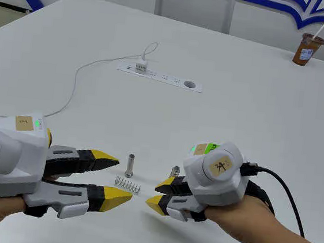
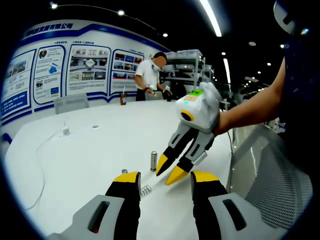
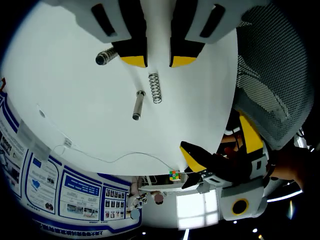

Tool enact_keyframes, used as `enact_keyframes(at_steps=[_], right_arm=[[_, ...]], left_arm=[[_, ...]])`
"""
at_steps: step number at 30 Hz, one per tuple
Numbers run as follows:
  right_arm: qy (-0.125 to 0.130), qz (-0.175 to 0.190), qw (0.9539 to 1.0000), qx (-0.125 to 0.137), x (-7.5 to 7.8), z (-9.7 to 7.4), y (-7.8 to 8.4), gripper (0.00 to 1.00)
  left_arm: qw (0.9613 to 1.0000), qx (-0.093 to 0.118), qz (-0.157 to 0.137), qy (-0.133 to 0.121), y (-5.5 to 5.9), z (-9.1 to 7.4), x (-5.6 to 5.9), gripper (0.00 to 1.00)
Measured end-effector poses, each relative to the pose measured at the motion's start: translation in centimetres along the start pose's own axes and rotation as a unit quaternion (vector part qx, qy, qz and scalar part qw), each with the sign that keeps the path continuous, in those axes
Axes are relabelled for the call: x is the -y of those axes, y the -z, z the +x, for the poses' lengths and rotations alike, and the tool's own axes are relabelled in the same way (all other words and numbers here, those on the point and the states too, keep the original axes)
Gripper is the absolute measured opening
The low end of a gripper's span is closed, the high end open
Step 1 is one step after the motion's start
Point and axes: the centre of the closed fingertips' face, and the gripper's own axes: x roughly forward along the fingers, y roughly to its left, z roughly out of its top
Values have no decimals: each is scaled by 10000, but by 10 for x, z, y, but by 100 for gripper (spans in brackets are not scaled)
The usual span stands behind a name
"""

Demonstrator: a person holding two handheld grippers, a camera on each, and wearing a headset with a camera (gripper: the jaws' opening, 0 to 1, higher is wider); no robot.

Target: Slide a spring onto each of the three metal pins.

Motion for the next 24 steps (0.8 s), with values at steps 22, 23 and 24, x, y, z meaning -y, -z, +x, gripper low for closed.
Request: enact_keyframes(at_steps=[22,23,24], right_arm=[[-183,-240,9992,-278,6,33,-3,17],[-182,-237,9991,-295,6,34,-2,17],[-183,-237,9991,-305,6,34,-2,17]], left_arm=[[9998,-83,-93,-132,8,-5,-3,41],[9998,-88,-93,-140,8,-5,-4,41],[9998,-89,-93,-145,8,-5,-4,41]])
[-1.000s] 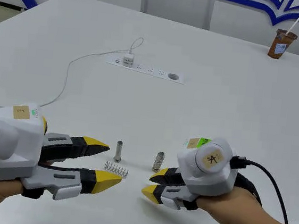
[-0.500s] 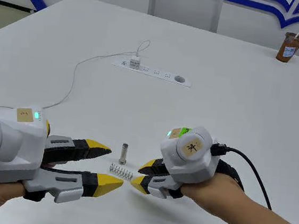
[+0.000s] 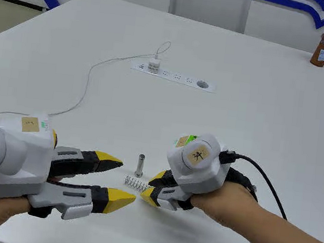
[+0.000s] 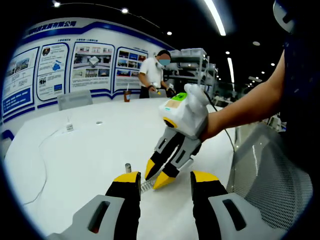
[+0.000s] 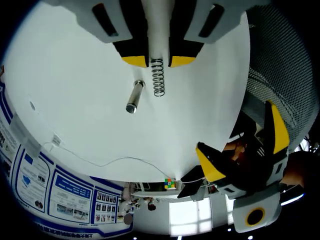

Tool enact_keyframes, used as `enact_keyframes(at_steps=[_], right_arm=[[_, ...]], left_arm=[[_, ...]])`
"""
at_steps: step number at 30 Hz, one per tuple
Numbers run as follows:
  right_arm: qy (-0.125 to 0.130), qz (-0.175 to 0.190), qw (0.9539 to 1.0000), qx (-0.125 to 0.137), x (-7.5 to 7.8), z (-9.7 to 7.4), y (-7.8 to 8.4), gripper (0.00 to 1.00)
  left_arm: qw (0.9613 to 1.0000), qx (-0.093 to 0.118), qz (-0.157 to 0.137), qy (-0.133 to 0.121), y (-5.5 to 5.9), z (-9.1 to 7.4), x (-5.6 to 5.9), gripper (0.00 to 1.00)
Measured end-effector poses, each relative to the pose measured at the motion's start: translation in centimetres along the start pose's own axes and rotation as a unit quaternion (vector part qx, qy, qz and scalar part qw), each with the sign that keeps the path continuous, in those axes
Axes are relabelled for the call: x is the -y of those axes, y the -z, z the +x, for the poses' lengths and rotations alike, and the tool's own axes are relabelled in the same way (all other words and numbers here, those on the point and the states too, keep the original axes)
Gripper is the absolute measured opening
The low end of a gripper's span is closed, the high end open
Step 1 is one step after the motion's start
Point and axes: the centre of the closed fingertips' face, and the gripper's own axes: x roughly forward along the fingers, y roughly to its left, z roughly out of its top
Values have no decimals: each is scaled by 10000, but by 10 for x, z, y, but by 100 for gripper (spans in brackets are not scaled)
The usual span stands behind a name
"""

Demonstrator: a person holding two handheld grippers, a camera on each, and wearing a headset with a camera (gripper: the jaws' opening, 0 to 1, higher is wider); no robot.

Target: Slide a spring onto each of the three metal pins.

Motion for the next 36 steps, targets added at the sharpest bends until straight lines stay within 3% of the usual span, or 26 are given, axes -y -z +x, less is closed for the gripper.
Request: enact_keyframes(at_steps=[15,36], right_arm=[[7,-84,9999,-109,0,0,5,12],[112,-461,9989,-47,-6,-28,-19,12]], left_arm=[[10000,-11,-23,-68,2,-4,-2,41],[9999,-75,-8,72,6,4,1,41]])
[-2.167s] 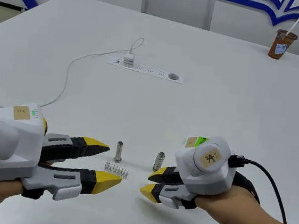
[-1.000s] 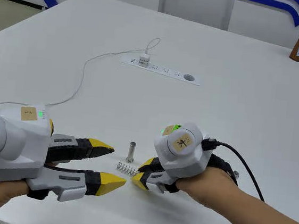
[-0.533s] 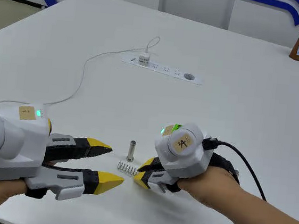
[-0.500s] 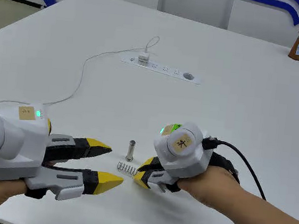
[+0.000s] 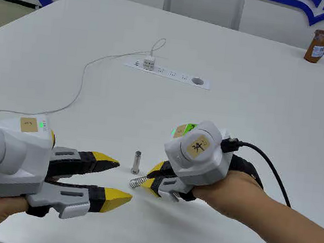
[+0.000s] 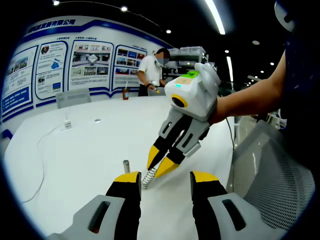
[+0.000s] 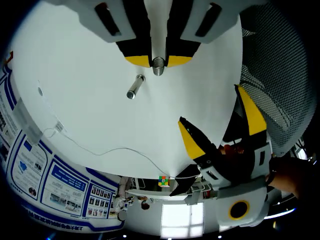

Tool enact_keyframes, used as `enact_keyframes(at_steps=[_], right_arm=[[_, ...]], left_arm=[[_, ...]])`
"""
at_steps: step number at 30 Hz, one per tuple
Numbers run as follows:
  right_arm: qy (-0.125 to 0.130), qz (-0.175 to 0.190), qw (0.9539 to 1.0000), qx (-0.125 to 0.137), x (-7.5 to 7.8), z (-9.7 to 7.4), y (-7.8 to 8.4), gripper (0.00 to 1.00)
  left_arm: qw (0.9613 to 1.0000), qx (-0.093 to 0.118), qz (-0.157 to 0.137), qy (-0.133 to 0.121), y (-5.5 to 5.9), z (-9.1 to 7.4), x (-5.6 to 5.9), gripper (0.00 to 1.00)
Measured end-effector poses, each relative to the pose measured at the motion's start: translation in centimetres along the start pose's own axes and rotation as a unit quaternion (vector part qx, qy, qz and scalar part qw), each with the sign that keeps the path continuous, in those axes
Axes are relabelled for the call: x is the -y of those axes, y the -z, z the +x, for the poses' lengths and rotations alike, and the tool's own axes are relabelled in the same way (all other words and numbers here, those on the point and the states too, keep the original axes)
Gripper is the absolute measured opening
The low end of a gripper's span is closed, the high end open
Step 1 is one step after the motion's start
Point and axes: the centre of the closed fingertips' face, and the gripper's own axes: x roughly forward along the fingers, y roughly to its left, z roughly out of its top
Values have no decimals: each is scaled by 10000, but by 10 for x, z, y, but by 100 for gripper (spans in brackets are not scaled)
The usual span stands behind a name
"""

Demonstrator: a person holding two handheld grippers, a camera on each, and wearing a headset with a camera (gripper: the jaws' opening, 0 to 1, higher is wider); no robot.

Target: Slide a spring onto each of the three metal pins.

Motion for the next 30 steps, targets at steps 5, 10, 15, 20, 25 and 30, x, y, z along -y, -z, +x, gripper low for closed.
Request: enact_keyframes(at_steps=[5,10,15,20,25,30], right_arm=[[-36,-6,10000,-7,-3,-4,-4,12],[-106,25,9999,-29,-6,-11,-10,12],[-214,47,9998,-22,-11,-25,-20,12],[-314,31,9995,11,-16,-40,-34,12],[-429,-14,9991,16,-25,-49,-43,12],[-537,-86,9985,-32,-35,-55,-49,12]], left_arm=[[10000,2,-1,3,0,0,0,41],[10000,-30,15,13,1,1,-1,41],[10000,-67,61,20,2,2,-1,40],[9998,-148,152,22,5,3,-1,40],[9993,-232,286,26,8,6,0,38],[9991,-251,345,42,7,8,1,34]])
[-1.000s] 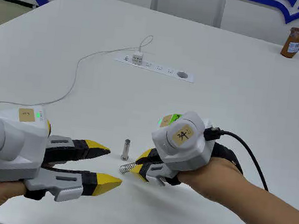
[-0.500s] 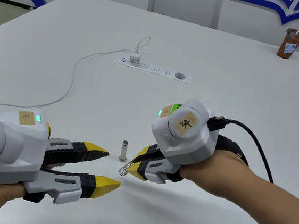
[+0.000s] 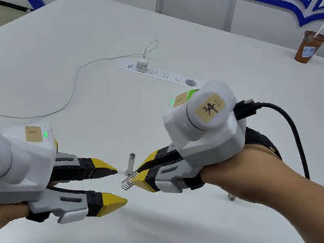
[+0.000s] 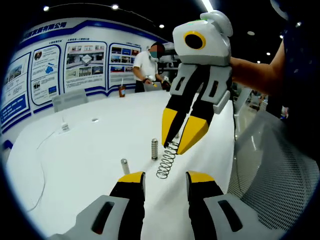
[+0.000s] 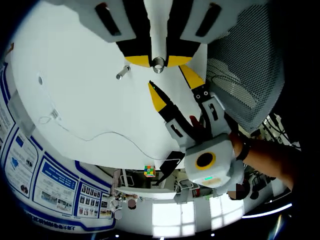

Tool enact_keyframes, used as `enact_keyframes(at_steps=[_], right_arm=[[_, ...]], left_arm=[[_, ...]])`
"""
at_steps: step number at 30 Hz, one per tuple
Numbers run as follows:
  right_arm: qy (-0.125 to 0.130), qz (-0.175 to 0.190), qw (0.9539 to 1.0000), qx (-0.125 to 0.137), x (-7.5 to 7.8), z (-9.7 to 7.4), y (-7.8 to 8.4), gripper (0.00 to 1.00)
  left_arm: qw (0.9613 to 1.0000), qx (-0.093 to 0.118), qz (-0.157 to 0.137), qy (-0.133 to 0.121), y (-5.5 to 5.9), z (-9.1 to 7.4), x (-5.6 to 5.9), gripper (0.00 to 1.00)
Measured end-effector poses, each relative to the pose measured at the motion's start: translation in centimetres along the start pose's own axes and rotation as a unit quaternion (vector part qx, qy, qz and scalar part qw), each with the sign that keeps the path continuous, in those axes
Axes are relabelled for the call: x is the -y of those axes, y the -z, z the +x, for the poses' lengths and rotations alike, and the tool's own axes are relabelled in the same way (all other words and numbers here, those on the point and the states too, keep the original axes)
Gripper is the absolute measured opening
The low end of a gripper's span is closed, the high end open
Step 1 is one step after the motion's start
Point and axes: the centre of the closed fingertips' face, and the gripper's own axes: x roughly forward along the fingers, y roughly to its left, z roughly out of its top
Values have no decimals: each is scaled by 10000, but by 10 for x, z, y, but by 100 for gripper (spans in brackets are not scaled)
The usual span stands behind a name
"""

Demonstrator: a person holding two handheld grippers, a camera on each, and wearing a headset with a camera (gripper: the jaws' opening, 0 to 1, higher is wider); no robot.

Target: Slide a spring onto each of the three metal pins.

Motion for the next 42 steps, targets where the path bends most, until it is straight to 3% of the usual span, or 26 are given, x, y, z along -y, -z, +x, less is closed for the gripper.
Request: enact_keyframes(at_steps=[17,42], right_arm=[[-57,26,9999,135,-7,-2,-14,12],[21,-55,9992,397,-6,0,-29,12]], left_arm=[[9997,45,222,31,-3,2,0,14],[9996,124,215,113,-8,4,4,12]])
